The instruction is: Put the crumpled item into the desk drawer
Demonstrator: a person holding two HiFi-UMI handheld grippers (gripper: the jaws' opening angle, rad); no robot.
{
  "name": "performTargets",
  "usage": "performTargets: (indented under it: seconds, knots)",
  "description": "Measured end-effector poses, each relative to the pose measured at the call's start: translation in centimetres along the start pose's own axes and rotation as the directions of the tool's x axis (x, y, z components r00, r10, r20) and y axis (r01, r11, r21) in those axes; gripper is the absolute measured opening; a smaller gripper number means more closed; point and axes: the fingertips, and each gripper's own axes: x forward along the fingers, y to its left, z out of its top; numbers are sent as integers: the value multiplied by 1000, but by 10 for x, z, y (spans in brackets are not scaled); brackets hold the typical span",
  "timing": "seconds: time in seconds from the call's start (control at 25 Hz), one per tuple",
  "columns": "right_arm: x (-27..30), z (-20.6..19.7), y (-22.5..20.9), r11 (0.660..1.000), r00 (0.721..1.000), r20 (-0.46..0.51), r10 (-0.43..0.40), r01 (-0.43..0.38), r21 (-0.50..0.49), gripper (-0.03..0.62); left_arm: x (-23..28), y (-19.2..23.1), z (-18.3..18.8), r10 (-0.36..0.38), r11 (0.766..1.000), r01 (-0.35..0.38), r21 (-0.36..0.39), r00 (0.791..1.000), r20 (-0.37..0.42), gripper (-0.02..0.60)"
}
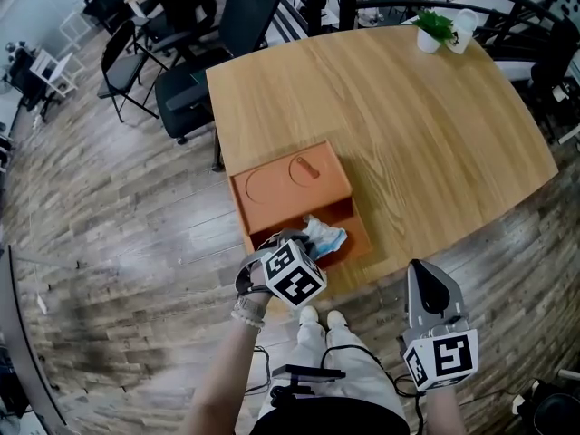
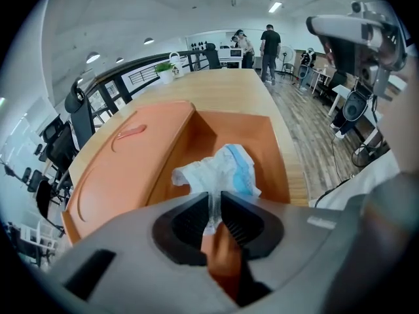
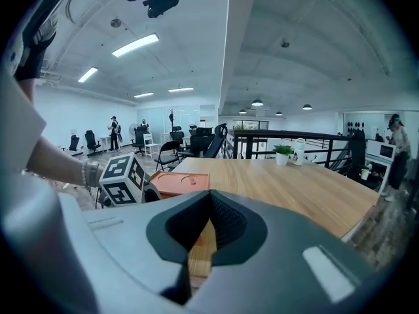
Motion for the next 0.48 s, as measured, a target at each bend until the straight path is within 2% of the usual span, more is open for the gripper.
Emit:
performTargets:
  seconds: [0.16, 0.28, 0.36, 0.48]
  knots:
    - [0, 3, 2, 1000, 1000, 4, 14, -14, -8, -3, -7, 3, 2, 5, 1000, -4, -27, 999, 33, 124]
    - [1, 4, 4, 1000, 1000, 5, 23, -23, -13, -3, -16, 8, 3, 37, 998, -33, -51, 996, 76, 128]
    - [2, 4, 6, 999, 1000, 4, 31, -30, -18, -3, -26, 11, 5, 69, 996, -62, -63, 991, 114, 92]
    - [3, 5, 10, 999, 999, -2, 45, -45, -31, -3, -44, 11, 9, 109, 991, -92, -98, 976, 189, -2]
